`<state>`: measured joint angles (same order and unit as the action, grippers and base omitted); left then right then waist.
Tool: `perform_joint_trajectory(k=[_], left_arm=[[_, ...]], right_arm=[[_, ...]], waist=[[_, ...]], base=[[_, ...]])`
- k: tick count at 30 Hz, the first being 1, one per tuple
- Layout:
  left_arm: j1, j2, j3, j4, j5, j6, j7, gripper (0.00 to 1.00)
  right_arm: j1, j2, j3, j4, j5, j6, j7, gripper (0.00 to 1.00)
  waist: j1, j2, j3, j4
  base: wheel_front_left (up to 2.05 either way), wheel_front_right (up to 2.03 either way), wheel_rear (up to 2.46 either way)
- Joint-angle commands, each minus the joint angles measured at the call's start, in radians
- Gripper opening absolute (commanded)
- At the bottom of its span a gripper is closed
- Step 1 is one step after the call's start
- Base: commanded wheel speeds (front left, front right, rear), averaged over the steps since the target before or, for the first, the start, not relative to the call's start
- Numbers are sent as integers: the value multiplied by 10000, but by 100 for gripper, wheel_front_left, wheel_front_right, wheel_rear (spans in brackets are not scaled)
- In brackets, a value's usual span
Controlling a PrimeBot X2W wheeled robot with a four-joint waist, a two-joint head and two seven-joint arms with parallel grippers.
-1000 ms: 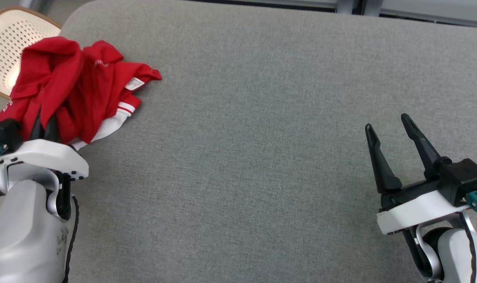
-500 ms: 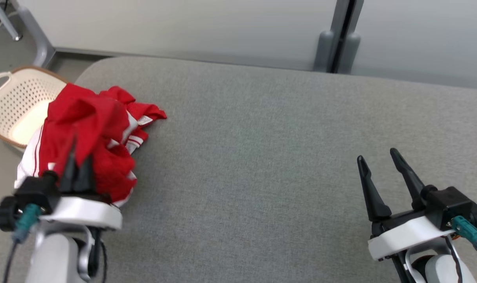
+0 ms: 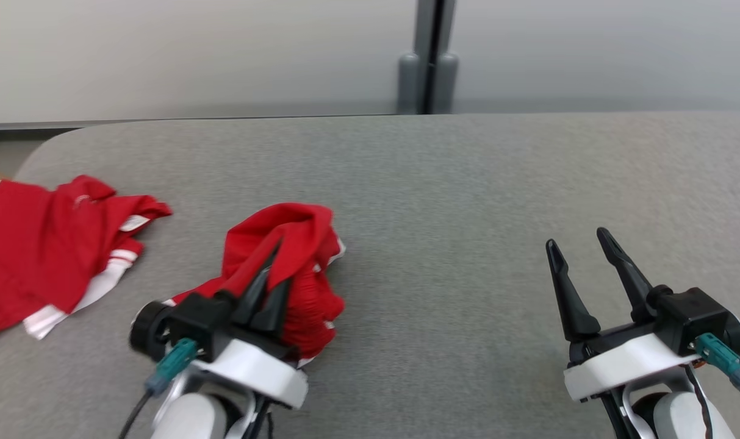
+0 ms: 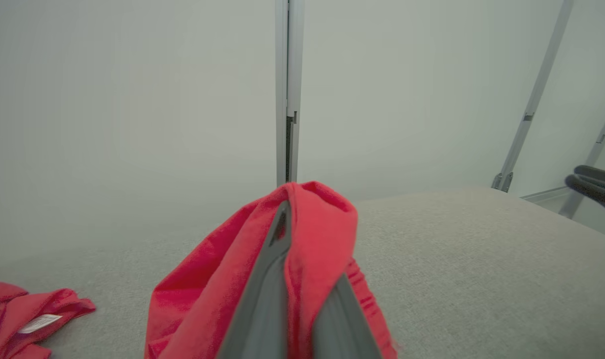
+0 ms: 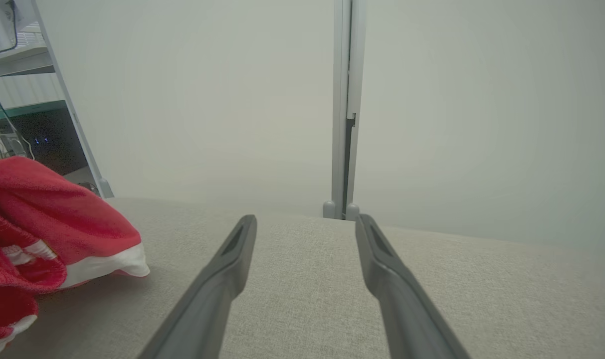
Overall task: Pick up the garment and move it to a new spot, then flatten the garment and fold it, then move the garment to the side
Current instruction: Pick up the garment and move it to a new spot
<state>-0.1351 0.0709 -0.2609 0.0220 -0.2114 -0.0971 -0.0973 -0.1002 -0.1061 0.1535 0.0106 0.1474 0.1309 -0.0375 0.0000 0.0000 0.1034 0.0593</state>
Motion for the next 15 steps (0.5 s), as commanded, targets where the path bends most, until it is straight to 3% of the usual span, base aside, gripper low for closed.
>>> perform_joint_trajectory(k=[1, 9, 14, 15], left_arm=[[-240, 2, -48, -1, 9, -41, -24, 0], [-1877, -69, -1998, 871, 370, -270, 5, 0], [-2423, 130, -3240, 1941, 354, -327, 124, 0], [-2472, 183, -3469, 2113, 286, -331, 116, 33]], right_arm=[[-121, -5, -4, -45, -8, -3, -80, 100], [-351, 262, -289, 205, 109, -3, -491, 100], [-410, 433, -395, 471, 229, -3, -815, 100], [-432, 449, -388, 533, 249, -3, -878, 100]], waist=[[0, 0, 438, -721], [0, 0, 1421, -2668], [0, 0, 1837, -3223], [0, 0, 1878, -3251]], base=[[0, 0, 0], [0, 0, 0], [0, 0, 0], [0, 0, 0]])
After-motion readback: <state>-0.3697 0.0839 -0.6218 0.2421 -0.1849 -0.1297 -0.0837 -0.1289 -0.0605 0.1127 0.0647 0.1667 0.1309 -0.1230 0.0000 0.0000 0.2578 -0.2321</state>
